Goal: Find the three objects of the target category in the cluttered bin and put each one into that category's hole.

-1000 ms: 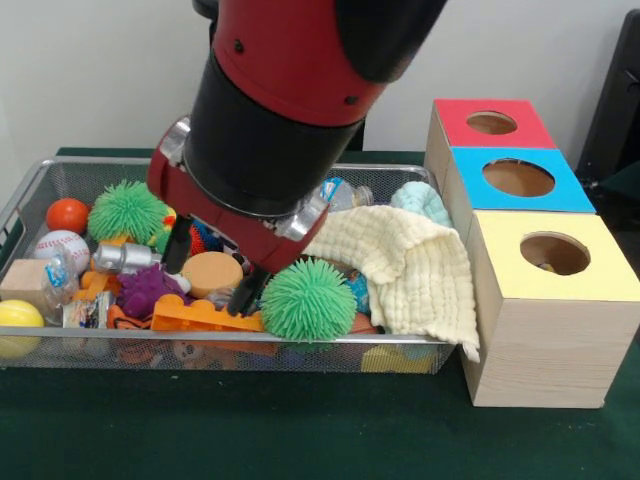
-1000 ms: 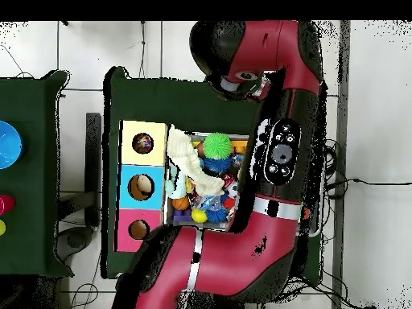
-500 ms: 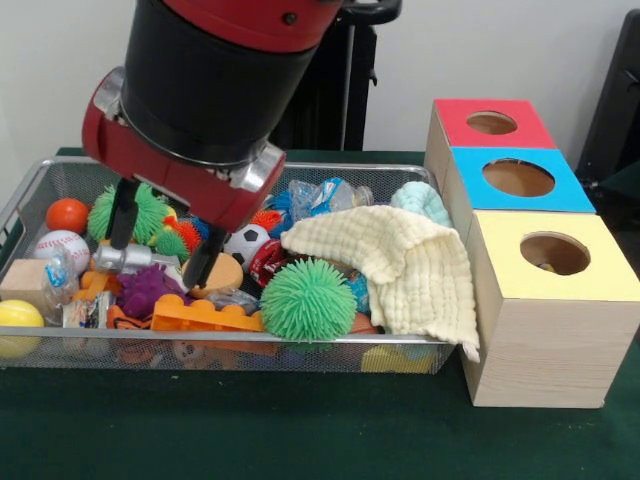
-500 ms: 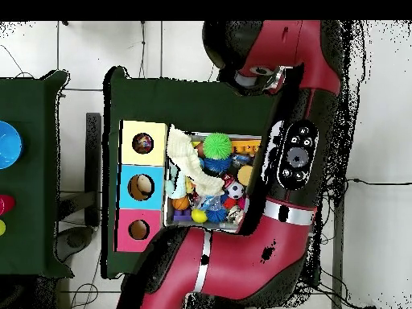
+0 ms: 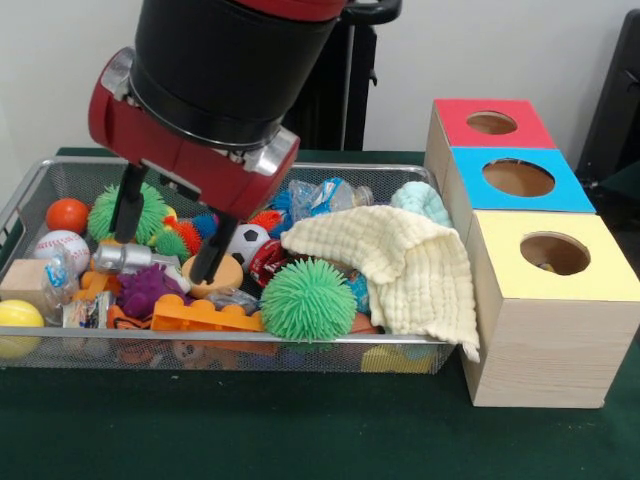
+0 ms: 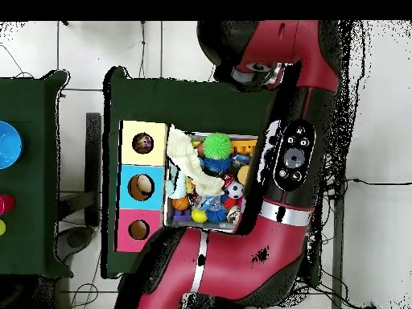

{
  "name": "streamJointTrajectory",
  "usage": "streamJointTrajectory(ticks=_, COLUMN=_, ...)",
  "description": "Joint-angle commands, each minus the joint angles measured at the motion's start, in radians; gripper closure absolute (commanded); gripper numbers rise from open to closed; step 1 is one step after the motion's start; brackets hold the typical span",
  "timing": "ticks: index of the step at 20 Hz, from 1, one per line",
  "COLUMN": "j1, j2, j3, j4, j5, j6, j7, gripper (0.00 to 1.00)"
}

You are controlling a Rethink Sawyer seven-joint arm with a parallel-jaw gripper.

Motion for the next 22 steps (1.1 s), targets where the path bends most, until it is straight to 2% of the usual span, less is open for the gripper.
streamJointTrajectory(ticks=1, j1=0.002, j2=0.026, j3=0.054, j4=0.021, j5=-0.049, j6=0.036, j7=-0.325, gripper=0.0)
streamJointTrajectory(ticks=7, j1=-0.006, j2=0.029, j3=0.07, j4=-0.01, j5=-0.066, j6=0.069, j7=-0.365, gripper=0.0)
streamJointTrajectory(ticks=10, j1=-0.001, j2=0.035, j3=0.054, j4=0.0, j5=-0.058, j6=0.011, j7=-0.347, gripper=0.0)
streamJointTrajectory(ticks=22, j1=0.006, j2=0.047, j3=0.058, j4=-0.002, j5=-0.058, j6=0.024, j7=-0.32, gripper=0.0)
